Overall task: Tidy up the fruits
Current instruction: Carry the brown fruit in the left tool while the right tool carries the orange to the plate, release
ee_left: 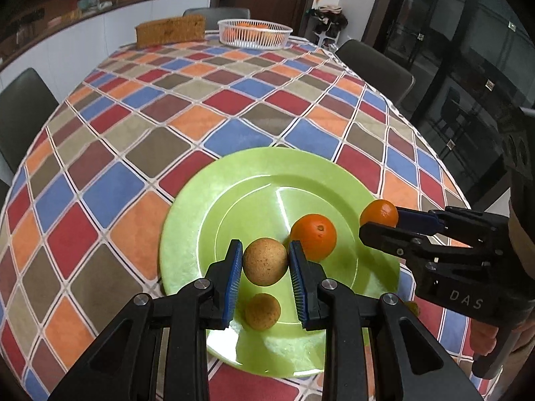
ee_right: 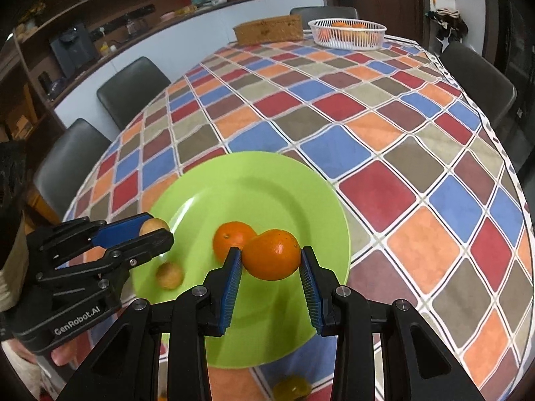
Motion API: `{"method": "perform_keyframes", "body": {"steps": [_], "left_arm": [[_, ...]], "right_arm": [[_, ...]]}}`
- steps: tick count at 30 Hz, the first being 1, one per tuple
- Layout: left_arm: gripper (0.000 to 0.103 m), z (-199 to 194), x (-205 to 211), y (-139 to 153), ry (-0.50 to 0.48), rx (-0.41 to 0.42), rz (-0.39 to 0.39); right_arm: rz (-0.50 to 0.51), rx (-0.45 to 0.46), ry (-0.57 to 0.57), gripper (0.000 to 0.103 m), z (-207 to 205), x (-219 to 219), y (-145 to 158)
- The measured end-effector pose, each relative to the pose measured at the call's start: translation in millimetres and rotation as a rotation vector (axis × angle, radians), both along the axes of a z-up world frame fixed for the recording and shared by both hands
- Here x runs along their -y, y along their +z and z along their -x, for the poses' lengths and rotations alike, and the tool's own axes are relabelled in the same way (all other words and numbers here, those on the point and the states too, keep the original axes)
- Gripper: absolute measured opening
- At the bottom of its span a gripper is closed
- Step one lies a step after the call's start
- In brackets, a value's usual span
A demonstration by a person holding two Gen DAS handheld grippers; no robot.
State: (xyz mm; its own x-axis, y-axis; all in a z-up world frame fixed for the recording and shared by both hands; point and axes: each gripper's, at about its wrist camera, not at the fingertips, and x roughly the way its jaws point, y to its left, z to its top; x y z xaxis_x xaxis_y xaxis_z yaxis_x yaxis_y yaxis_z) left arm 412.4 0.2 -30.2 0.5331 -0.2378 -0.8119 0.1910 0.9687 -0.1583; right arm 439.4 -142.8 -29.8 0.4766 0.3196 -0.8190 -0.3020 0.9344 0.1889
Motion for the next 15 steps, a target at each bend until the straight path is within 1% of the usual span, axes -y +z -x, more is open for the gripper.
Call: {"method": "perform_keyframes", "body": {"steps": [9, 15], "left_arm": [[0.028, -7, 0, -11, 0.005, -0.025, -0.004], [0.031, -5, -2, -7, 0.011, -0.017, -0.009]], "right_arm": [[0.005, -0.022, 0.003, 0.037, -4, -1, -12], [0.012, -0.023, -0.003, 0.037, -3, -2, -13]]}}
